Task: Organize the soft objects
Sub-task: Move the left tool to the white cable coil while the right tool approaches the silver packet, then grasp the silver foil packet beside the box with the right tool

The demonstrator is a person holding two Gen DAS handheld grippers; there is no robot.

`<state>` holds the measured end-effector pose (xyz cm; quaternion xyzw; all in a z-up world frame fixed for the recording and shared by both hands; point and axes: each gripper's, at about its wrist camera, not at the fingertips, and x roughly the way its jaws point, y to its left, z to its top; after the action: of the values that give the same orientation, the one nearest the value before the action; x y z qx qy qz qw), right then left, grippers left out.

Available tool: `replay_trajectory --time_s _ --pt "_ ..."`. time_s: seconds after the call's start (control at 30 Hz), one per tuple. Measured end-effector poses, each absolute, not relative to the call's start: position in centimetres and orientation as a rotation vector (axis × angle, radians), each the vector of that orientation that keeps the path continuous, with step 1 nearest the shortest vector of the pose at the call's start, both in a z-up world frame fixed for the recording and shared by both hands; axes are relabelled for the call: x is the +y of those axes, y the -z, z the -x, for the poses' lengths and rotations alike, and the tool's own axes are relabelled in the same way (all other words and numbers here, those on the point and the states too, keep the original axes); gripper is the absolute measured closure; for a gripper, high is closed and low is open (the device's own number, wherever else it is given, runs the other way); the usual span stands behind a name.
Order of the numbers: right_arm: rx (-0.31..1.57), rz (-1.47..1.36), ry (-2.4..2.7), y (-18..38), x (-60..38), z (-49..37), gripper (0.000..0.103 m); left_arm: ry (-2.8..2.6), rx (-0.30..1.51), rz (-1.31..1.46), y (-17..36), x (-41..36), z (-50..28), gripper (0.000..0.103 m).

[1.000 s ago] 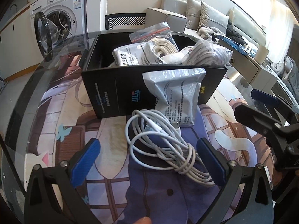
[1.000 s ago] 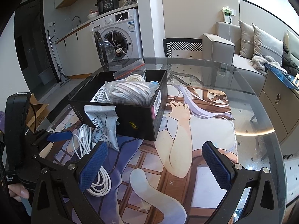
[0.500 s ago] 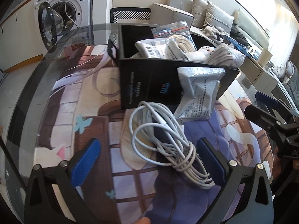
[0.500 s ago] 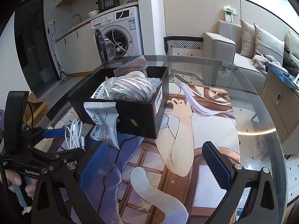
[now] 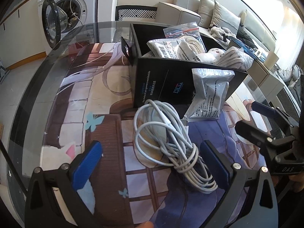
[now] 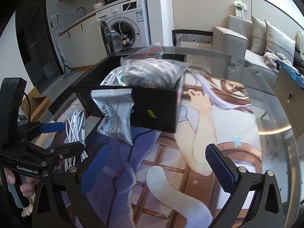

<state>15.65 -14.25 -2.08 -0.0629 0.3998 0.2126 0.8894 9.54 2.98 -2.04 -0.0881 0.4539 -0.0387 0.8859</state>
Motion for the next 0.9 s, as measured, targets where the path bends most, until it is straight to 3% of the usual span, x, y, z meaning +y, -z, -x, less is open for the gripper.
replay_trajectory --time_s 0.57,0.7,0.9 --pt "0.897 -0.015 -0.425 3.5 -10.4 -18.5 0.001 0.067 0.942 0.23 2.0 5.5 -8.4 0.0" --pt "0.909 -0.029 -0.42 3.6 -10.0 -19.0 0.01 0.073 0.942 0.228 2.0 5.5 -8.4 0.0" --pt "0.911 -0.03 -0.433 3.6 -9.2 -19.0 0.014 0.068 0.937 0.208 2.0 5.3 -8.3 0.0"
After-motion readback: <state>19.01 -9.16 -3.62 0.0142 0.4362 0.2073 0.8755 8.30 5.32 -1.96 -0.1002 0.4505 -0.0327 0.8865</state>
